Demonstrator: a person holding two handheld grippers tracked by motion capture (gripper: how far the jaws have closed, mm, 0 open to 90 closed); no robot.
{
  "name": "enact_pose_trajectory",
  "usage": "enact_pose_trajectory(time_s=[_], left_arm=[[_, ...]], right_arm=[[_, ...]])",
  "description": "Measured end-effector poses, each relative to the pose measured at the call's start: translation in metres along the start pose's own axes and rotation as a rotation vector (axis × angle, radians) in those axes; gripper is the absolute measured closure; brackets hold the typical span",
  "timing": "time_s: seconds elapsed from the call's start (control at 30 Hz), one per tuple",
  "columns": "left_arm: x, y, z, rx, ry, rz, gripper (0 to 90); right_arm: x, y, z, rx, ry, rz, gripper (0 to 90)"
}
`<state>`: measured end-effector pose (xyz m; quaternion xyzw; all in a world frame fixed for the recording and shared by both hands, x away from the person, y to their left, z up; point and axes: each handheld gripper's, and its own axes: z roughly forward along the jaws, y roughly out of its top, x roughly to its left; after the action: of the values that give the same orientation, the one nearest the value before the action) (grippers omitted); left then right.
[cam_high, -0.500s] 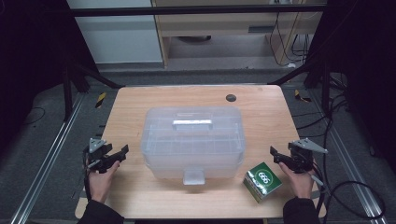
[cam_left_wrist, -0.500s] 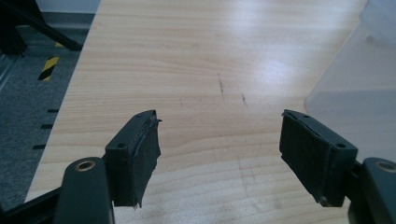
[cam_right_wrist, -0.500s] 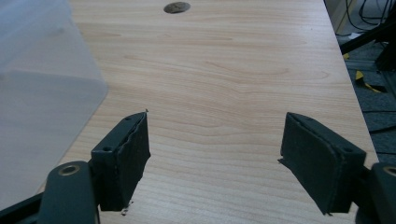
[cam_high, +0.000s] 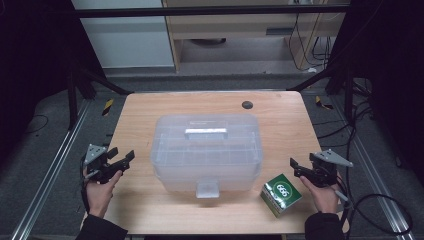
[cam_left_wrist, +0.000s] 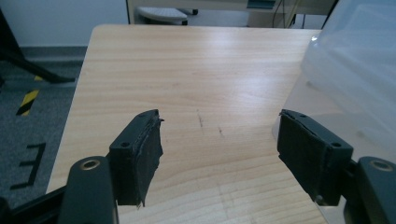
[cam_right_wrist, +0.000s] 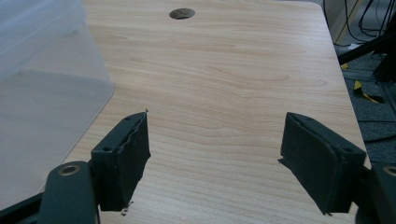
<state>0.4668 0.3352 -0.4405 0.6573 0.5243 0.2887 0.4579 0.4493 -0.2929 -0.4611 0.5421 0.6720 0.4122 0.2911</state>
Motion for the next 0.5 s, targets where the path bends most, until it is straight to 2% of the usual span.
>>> enact_pose_trajectory(time_s=[0.1, 0.23, 0.5], left_arm=[[0.000, 0.009, -0.006, -0.017, -0.015, 0.027, 30.3], [0.000, 0.015, -0.011, -0.027, -0.033, 0.033, 30.7], [-0.002, 0.024, -0.018, -0.035, -0.036, 0.068, 30.7]], right_arm=[[0.001, 0.001, 0.000, 0.006, -0.009, -0.020, 23.8], [0.002, 0.003, -0.001, -0.005, 0.002, -0.024, 23.9], [0.003, 0.003, -0.001, -0.008, 0.019, -0.029, 23.9]])
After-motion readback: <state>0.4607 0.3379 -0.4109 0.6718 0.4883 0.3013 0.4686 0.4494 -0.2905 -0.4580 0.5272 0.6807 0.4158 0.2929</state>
